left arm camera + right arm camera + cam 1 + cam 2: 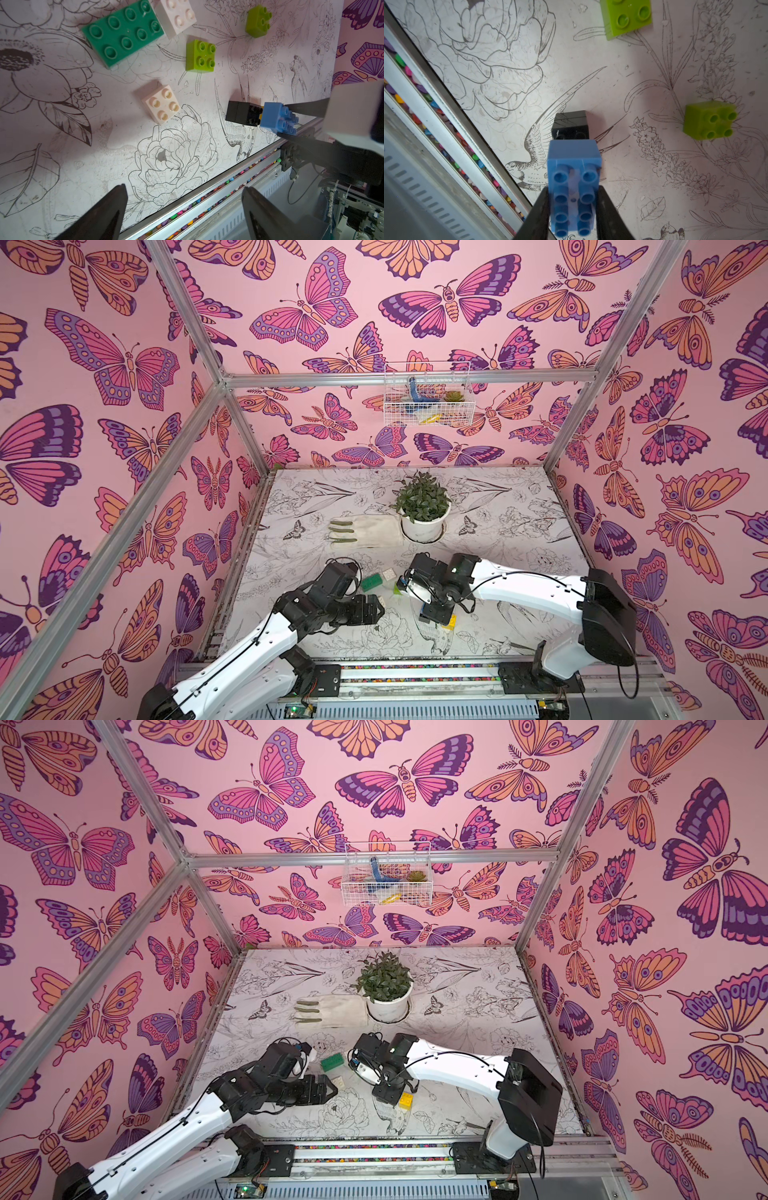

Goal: Assemble a giraffe with lego
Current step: Assemble the lego brick with the lego brick.

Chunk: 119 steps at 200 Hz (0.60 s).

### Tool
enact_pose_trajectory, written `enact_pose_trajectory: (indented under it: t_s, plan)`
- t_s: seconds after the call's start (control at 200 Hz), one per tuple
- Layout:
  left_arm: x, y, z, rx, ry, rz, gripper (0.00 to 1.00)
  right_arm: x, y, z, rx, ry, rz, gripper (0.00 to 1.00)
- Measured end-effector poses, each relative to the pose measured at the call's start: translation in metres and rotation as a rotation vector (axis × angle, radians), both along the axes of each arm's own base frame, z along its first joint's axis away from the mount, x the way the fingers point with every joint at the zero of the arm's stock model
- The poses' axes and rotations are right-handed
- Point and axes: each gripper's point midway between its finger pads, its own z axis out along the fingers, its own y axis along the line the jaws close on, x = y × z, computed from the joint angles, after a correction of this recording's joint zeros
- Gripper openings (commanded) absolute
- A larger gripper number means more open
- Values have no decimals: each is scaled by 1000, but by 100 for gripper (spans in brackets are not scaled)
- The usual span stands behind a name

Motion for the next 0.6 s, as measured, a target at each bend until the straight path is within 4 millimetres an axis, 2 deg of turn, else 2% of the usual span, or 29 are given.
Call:
enact_pose_trajectory:
  t_s: [0.195,0.596]
  plan:
    - [-1,-1,-3,9,9,-8,93,-2,-3,-10,-27,11,13,10]
    - [-1,-1,-4,14,13,-12,92,0,-1,-12,-28,5,28,10]
